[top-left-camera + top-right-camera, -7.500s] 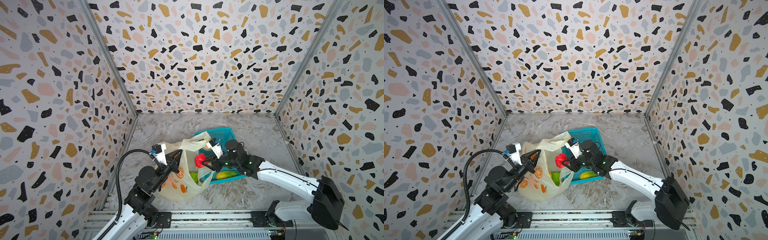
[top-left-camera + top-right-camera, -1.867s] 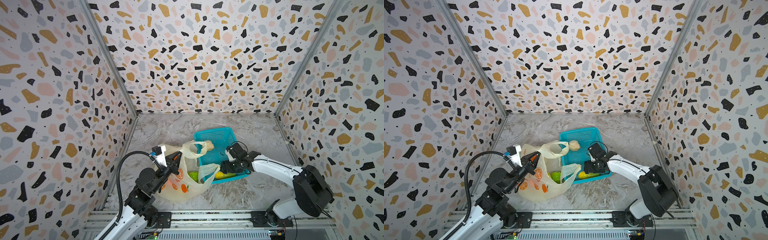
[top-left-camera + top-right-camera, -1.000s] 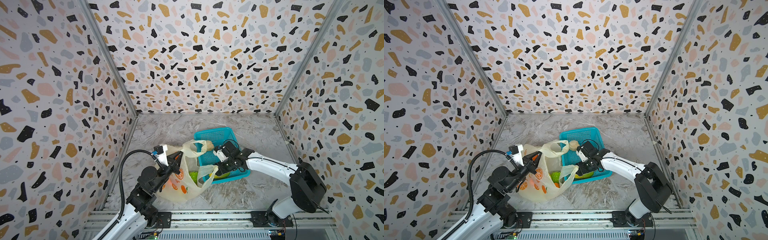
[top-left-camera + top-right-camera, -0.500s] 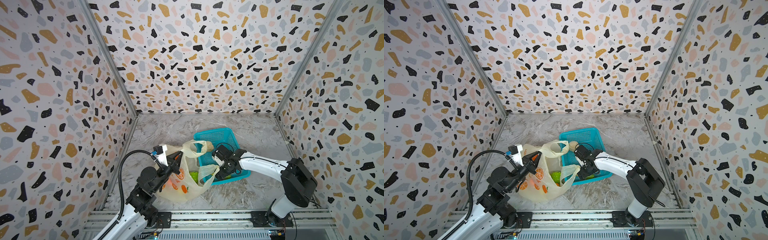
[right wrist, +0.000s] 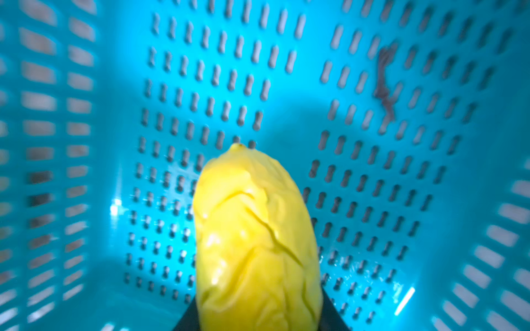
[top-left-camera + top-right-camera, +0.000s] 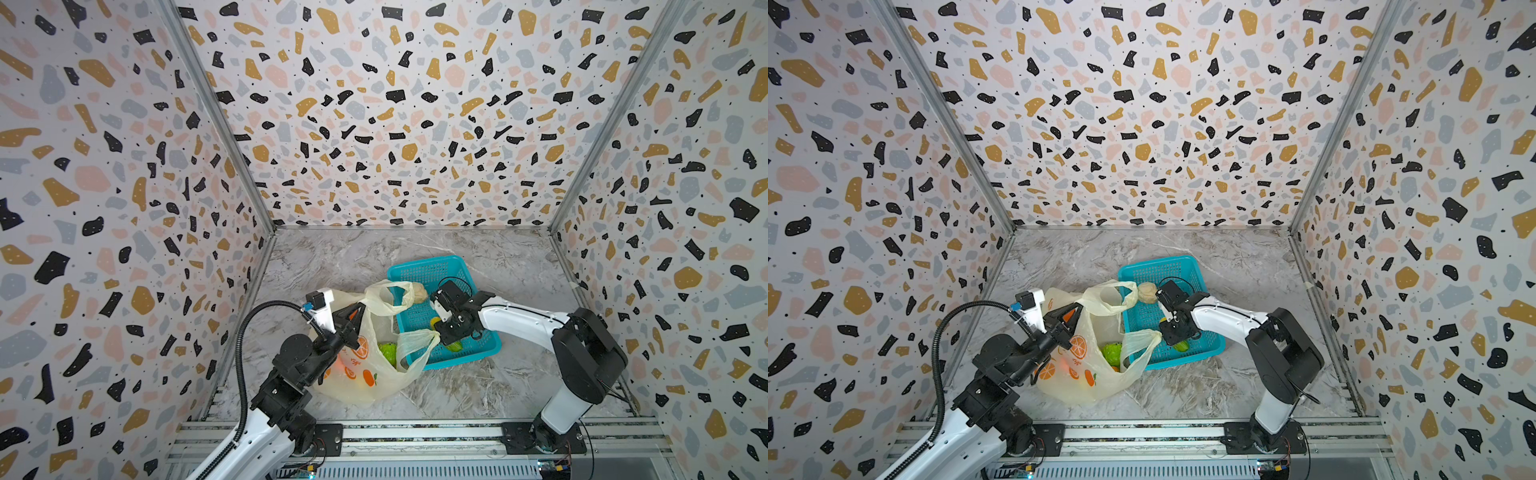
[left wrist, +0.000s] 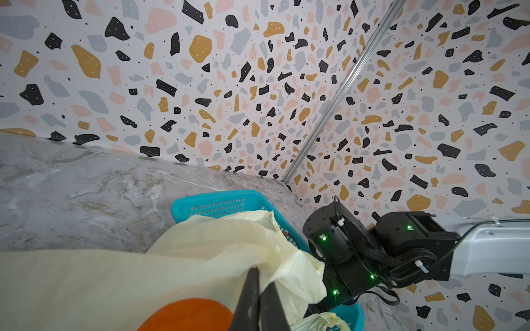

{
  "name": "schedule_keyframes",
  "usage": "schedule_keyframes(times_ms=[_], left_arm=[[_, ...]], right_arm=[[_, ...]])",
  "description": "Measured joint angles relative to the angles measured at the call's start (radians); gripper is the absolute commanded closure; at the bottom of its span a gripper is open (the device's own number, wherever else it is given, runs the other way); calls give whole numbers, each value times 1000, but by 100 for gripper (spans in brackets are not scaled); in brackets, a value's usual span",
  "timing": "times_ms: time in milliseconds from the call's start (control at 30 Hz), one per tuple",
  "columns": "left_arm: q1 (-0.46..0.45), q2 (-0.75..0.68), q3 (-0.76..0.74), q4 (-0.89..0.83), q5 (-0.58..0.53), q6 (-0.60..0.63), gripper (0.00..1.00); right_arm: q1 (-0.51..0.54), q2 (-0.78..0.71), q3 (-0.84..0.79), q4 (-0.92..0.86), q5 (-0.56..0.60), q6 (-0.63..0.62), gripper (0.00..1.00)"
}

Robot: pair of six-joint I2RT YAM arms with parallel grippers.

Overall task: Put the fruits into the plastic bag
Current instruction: 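Carry the yellow-green fruit into the held bag and open the right gripper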

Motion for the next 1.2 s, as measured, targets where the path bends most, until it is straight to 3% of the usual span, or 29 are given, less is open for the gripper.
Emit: schedule_keyframes(times_ms=[200,333,533,1033,1200], left_arm=[[0,-2,0,1,0,0,100],[0,-2,0,1,0,0,100],[0,-3,0,1,1,0,100],[0,-10,0,0,0,-1,100],[0,-13,0,2,0,0,100]], right_arm=[[5,-224,-3,98,-79,-2,75],[44,-291,5,156,-178,-10,75],[135,-183,53,180,-290,-21,75],[276,113,290,218,-409,-37,71],[335,203,357,180,-469,-84,64]])
